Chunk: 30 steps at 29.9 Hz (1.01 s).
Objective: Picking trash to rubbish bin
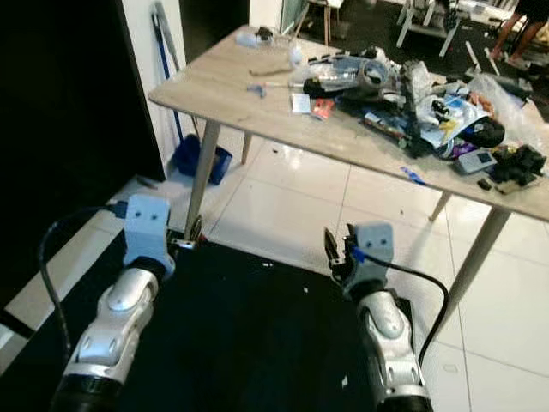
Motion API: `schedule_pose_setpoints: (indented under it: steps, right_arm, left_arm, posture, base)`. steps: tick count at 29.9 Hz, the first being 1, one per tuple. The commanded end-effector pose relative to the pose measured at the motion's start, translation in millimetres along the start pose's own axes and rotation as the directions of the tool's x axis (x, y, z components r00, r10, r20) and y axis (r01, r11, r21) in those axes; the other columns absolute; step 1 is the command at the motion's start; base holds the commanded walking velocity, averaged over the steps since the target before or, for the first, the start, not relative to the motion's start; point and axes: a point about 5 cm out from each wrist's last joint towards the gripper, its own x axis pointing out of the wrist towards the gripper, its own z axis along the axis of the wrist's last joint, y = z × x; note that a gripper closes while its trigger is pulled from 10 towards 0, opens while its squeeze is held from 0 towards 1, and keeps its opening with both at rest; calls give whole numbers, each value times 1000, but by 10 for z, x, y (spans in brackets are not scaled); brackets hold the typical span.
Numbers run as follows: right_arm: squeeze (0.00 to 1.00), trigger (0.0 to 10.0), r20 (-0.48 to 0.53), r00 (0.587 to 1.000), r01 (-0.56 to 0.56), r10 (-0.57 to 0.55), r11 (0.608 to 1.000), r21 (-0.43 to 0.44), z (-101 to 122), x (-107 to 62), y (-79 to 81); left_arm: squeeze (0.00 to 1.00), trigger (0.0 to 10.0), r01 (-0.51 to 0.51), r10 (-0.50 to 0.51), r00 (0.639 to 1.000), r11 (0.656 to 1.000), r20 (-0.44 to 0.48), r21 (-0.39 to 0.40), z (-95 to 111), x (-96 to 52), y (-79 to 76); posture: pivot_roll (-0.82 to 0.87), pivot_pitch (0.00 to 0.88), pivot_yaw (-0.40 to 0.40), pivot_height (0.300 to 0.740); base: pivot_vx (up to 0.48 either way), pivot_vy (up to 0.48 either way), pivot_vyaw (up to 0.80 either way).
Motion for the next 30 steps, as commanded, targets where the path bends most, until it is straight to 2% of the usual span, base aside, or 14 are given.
schedule_pose_setpoints:
  steps: [1,30]
  right_arm:
    - [0,10000,-24,999,21,-21,1000,-8,-44,-34,-60]
    - [0,10000,-20,999,26,-27,1000,-18,-19,-3,-70]
  left_arm:
    - [0,10000,10,-10,1000,1000,-17,2,-50,-18,-37]
    - [0,10000,7,-7,1000,1000,-14,7,-50,-18,-39]
  posture:
    - [-14,84,-100,740]
    - [-15,91,-104,740]
  base:
    - [300,0,0]
    - [300,0,0]
